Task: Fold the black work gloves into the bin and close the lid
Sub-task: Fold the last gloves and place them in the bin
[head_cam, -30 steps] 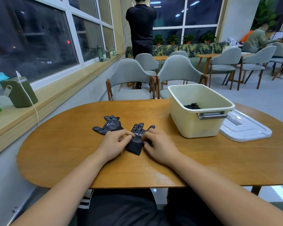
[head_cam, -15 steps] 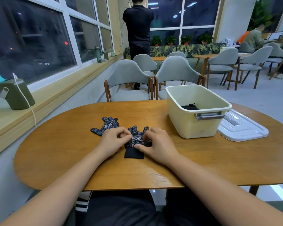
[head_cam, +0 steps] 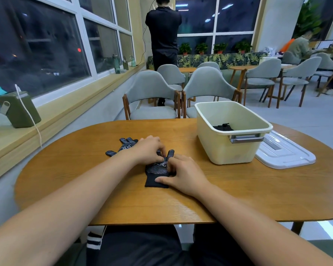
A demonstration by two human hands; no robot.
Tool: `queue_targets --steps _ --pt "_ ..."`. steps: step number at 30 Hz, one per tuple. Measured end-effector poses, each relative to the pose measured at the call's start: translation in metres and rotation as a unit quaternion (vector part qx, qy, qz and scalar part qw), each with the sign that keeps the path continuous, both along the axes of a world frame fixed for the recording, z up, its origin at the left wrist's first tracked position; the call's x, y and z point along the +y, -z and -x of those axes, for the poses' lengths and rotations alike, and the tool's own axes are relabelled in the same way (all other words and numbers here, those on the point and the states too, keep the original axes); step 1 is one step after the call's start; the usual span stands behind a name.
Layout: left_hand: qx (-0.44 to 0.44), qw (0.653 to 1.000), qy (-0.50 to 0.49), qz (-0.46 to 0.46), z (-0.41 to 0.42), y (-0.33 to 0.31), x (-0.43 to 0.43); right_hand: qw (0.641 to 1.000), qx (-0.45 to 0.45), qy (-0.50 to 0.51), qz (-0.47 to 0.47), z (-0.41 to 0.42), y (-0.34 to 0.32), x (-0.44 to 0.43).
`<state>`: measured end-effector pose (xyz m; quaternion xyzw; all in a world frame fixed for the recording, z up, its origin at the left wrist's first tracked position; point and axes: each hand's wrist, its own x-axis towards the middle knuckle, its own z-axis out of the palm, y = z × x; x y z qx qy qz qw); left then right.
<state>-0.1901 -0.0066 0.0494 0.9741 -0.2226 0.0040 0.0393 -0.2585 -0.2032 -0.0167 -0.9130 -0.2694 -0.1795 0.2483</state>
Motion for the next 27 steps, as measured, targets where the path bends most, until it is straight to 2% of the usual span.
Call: queue_targets --steps 13,27 --pt "0.013 0.999 0.011 0.033 0.001 -0.01 -0.007 1.0 0.002 0.009 -0.007 -0.001 0.001 0.0" --pt "0.003 0.999 -0.045 -0.016 -0.006 -0.014 -0.004 1.0 0.014 0.006 -0.012 -0.003 0.003 0.0"
